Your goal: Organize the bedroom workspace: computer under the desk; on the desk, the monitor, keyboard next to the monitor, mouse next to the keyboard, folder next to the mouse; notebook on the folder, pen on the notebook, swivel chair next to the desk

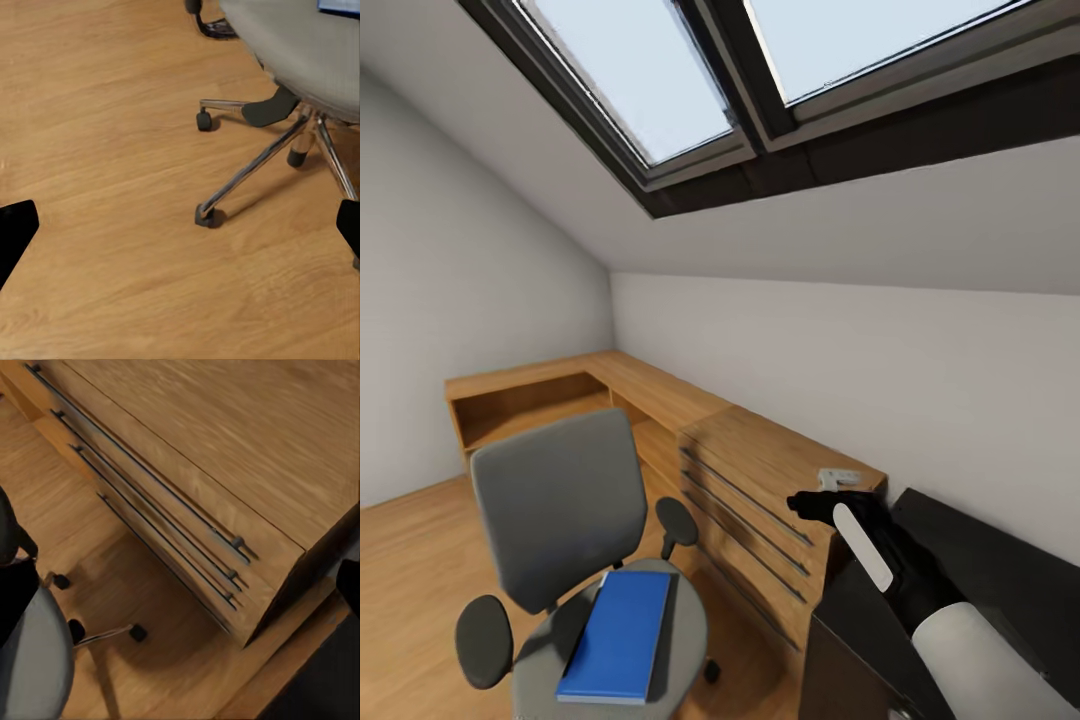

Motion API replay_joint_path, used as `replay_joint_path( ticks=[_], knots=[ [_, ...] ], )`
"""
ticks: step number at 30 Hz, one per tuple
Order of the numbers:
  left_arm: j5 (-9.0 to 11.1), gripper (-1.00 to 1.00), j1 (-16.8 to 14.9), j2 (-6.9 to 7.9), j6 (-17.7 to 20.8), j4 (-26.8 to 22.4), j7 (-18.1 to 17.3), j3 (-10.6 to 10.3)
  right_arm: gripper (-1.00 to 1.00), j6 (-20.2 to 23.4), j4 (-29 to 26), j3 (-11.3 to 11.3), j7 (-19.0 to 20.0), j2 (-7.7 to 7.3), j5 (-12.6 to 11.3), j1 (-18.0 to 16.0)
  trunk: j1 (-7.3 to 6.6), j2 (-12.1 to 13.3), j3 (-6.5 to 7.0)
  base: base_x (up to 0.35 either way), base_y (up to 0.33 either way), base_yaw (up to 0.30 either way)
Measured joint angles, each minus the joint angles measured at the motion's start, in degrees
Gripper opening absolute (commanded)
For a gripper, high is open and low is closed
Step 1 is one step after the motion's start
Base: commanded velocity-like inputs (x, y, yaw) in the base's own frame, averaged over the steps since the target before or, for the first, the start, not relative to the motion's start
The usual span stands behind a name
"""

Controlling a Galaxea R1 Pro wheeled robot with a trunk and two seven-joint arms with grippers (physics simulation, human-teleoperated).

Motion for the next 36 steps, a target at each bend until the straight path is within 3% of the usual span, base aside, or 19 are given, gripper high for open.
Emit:
replay_joint_path(
  ticks=[9,36],
  knots=[
    [-0.01,1.0,0.01,0.0,0.02,0.0,-0.05,0.0,1.0,0.01,0.0,0.0,0.0,0.01,0.01,0.0,0.0,0.0,0.45,0.0,0.231,0.242],
    [0.0,1.0,0.0,0.0,0.03,0.0,0.02,0.06,1.0,0.02,0.0,0.08,-0.05,0.34,0.07,-0.01,0.0,0.0,1.27,0.0,0.003,0.252]
  ],
)
